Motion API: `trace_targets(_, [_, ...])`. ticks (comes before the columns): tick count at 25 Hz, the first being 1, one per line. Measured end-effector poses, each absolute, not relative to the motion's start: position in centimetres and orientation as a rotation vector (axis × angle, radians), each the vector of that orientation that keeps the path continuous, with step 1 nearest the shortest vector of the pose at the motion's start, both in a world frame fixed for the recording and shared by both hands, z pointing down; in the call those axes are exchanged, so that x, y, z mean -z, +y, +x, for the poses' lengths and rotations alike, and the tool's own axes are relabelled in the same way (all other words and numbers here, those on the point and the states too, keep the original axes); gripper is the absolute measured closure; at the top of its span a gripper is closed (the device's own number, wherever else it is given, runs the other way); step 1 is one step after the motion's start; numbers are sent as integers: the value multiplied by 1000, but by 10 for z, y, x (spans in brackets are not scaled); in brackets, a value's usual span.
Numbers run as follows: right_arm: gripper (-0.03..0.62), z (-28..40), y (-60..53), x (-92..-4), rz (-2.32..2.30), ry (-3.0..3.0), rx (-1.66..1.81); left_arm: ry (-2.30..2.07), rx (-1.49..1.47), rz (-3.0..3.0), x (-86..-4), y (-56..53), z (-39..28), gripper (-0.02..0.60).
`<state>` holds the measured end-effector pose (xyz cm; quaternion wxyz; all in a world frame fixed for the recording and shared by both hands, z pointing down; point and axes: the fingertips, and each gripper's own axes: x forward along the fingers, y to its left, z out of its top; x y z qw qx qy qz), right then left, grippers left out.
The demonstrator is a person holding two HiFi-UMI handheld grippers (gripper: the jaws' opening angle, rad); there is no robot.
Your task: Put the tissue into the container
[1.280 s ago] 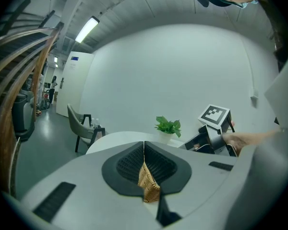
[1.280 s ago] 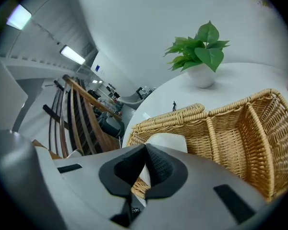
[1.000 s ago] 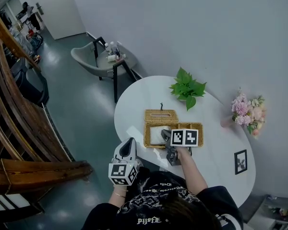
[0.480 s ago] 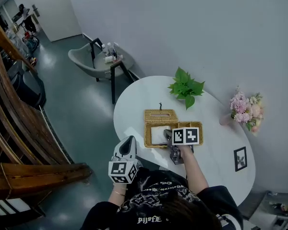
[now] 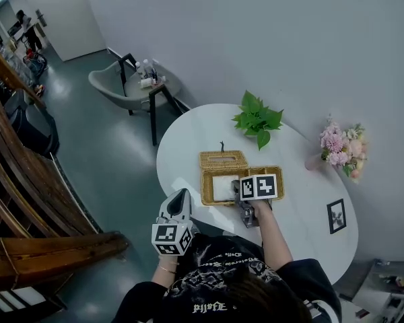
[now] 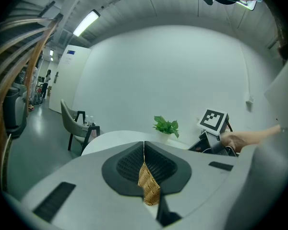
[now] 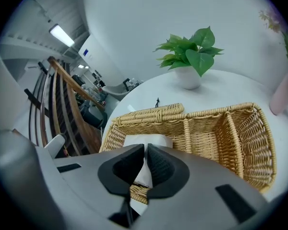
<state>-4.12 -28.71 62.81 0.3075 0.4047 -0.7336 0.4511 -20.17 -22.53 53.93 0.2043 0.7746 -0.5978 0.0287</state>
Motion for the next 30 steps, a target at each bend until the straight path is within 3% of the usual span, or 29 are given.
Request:
trace_targets(6, [530, -38, -285, -631, 1117, -1907, -1191, -1640, -90, 2180, -541, -228, -201, 556])
trace_targets(16, [398, -34, -286, -625, 1230, -1901, -1121, -1614, -108, 2199, -545, -222, -207, 555])
trace_targets(30, [379, -42, -283, -566, 1454, -2244, -1045, -1520, -105, 2286, -536, -221, -200, 555])
